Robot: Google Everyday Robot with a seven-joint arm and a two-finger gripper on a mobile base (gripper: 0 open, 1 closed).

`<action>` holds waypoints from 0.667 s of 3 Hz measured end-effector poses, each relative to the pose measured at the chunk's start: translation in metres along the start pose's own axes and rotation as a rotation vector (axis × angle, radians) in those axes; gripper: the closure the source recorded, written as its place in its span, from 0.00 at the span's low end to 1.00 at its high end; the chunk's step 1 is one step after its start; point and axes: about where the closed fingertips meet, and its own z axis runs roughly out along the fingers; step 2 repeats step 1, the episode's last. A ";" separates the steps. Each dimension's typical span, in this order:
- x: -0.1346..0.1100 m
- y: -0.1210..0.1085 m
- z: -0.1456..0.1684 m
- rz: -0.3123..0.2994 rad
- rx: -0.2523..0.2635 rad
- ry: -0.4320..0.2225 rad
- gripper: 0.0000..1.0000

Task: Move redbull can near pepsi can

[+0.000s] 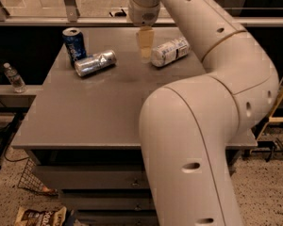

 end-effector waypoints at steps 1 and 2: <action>0.002 -0.003 0.002 0.007 0.011 -0.001 0.00; 0.002 -0.003 0.002 0.007 0.011 -0.001 0.00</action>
Offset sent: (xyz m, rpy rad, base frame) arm 0.0000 0.0000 0.0000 0.0000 0.0000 0.0000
